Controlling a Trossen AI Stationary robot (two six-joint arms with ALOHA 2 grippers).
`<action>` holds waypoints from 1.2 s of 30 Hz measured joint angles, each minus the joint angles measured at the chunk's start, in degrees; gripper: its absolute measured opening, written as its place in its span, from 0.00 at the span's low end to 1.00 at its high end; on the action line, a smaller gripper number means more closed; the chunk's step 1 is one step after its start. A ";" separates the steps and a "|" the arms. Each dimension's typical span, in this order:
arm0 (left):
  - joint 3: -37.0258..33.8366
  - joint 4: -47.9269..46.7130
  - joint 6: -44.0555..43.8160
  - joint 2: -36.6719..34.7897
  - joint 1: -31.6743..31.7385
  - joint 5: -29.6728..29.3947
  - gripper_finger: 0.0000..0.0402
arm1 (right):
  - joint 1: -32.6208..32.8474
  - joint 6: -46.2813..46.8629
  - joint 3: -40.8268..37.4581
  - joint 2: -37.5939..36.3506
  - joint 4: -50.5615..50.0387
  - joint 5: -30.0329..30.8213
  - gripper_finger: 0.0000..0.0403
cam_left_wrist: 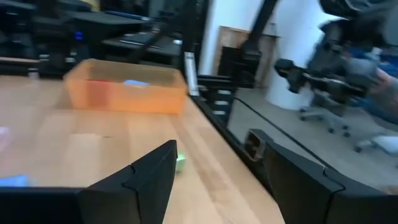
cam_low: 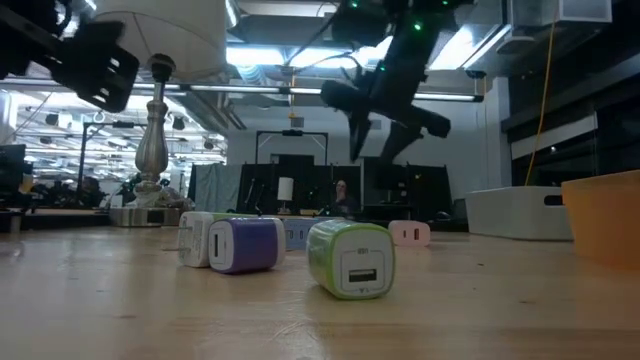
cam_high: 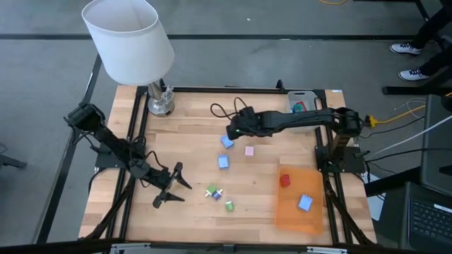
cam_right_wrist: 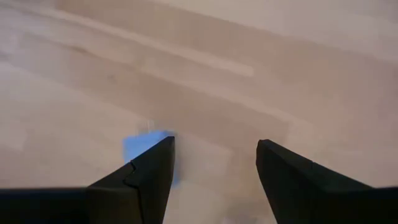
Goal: Pick & Place Office items
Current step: Put the pink charger adapter into the orange bin
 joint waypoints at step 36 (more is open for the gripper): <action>0.07 2.38 -1.32 0.04 -9.71 6.83 0.59 | 6.15 16.30 11.81 1.92 -14.49 -11.81 0.56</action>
